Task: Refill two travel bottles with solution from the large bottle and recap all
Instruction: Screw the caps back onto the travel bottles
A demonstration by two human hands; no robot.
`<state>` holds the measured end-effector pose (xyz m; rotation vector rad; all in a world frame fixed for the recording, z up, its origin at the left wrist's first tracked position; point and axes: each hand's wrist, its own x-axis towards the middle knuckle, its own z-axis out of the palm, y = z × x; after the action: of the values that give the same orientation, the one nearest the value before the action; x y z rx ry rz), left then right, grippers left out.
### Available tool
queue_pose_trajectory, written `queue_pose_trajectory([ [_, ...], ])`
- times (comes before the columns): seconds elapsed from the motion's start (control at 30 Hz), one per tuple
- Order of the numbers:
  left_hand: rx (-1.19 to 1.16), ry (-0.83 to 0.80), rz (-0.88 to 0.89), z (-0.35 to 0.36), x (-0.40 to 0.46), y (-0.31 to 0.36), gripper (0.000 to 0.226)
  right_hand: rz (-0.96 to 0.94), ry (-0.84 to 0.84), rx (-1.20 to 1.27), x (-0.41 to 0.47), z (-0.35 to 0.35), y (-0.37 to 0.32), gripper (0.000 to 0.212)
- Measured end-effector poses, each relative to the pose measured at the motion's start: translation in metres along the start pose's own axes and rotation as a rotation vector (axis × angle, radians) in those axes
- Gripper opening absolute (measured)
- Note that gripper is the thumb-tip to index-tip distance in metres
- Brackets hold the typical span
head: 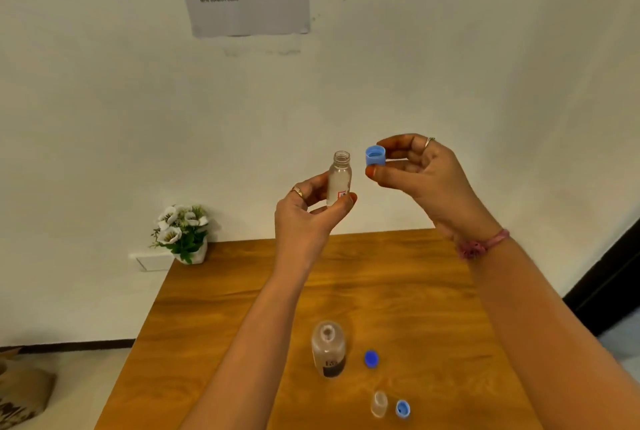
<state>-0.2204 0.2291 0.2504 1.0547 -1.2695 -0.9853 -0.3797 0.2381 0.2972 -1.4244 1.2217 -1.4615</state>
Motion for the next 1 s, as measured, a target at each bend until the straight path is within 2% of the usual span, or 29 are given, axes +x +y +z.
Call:
queue_pose_trajectory([
  [0.3, -0.085, 0.042, 0.053, 0.007, 0.017, 0.039, 0.049, -0.069, -0.159, -0.002, 0.036, -0.008, -0.046, 0.027],
  [0.5, -0.056, 0.064, 0.092, 0.008, 0.026, 0.056, 0.035, -0.117, -0.25, 0.0, 0.046, -0.01, -0.063, 0.031],
  [0.7, -0.083, 0.082, 0.105, 0.009, 0.034, 0.065, 0.033, -0.157, -0.198, 0.091, 0.059, -0.01, -0.08, 0.029],
  [1.0, -0.102, 0.107, 0.134, 0.01, 0.042, 0.078, 0.038, -0.269, -0.245, -0.074, 0.072, -0.013, -0.107, 0.025],
])
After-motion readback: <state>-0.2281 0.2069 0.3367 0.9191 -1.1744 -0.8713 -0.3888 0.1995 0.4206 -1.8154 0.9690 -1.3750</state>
